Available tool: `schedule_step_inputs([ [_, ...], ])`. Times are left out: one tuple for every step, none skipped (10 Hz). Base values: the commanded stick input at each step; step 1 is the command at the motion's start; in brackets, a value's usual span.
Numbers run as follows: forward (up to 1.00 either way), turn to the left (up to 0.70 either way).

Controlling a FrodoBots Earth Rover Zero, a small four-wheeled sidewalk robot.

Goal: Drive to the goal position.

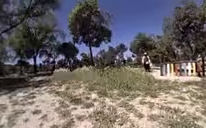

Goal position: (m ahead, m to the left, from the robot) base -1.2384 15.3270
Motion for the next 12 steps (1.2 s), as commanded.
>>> schedule_step_inputs([
  [0.00, 0.85],
  [0.00, 0.85],
  [0.00, 0.85],
  [0.00, 0.85],
  [0.00, 0.85],
  [0.00, 0.85],
  [0.00, 0.85],
  [0.00, 0.85],
  [0.00, 0.85],
  [0.00, 0.85],
  [0.00, 0.85],
  [0.00, 0.85],
])
